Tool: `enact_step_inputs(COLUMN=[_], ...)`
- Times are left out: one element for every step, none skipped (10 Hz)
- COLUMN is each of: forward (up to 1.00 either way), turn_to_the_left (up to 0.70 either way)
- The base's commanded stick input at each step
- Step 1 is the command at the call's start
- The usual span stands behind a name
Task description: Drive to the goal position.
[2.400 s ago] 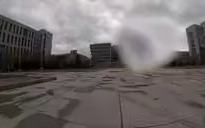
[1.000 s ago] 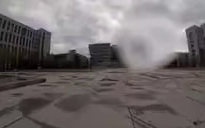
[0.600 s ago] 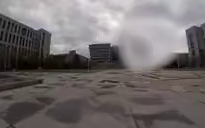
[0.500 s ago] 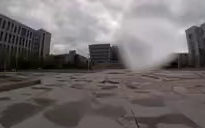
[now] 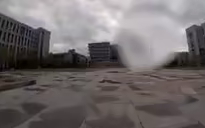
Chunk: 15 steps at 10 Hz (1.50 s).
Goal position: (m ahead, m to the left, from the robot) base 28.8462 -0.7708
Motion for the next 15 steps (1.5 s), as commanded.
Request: enact_step_inputs(forward=[0.7,0.7,0.7,0.7,0.7,0.7,0.7,0.7,0.7,0.7,0.7,0.7,0.7,0.7,0.7], turn_to_the_left=[0.0,0.0,0.0,0.0,0.0,0.0,0.0,0.0,0.0,0.0,0.0,0.0,0.0,0.0,0.0])
